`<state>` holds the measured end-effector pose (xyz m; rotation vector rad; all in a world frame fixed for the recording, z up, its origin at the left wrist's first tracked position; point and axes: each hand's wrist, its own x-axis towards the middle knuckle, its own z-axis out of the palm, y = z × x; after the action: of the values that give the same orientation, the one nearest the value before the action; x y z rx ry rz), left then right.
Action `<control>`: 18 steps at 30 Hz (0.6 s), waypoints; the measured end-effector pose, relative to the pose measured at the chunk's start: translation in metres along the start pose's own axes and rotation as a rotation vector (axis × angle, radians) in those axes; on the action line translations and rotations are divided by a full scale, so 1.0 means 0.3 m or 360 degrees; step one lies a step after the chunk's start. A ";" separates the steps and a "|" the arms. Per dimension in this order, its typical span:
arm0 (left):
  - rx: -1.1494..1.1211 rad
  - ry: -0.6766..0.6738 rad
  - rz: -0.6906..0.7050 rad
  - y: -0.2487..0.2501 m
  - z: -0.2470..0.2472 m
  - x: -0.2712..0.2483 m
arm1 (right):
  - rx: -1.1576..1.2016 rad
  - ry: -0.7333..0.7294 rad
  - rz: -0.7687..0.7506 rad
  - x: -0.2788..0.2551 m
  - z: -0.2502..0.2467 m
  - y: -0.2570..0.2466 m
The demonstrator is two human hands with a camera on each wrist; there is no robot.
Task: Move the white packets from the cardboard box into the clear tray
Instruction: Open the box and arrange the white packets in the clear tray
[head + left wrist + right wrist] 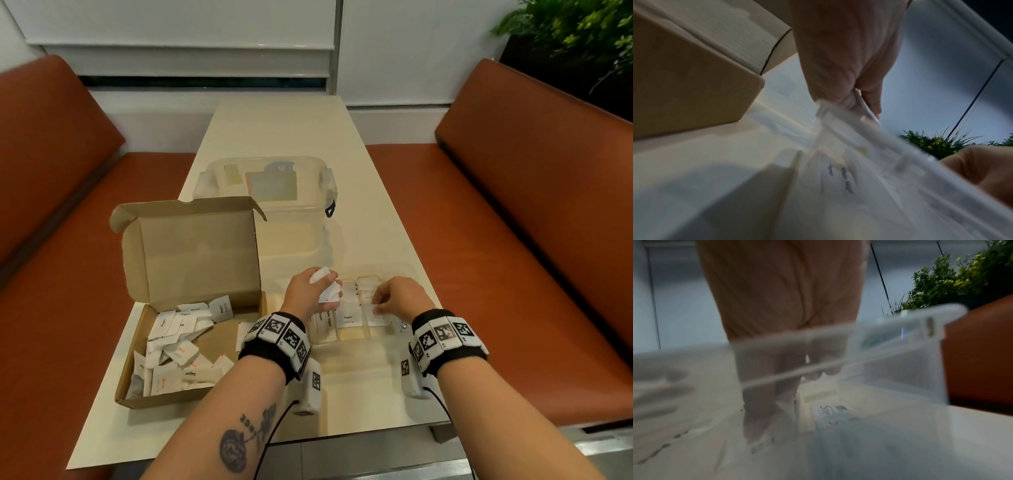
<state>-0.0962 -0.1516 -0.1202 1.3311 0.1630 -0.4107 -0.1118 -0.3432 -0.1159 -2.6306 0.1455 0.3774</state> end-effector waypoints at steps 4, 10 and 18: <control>0.0021 0.0011 0.0004 0.001 0.002 -0.002 | -0.0041 0.0054 -0.0070 -0.004 0.013 0.008; 0.0021 0.0033 0.0001 0.003 0.002 -0.004 | -0.0028 0.0186 -0.0133 -0.022 0.067 0.028; 0.0042 0.0051 0.0007 0.004 0.003 -0.009 | 0.0006 0.0204 -0.0175 -0.034 0.077 0.039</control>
<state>-0.0983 -0.1518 -0.1179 1.3645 0.1817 -0.3889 -0.1290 -0.3423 -0.1377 -2.6450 0.0426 0.1712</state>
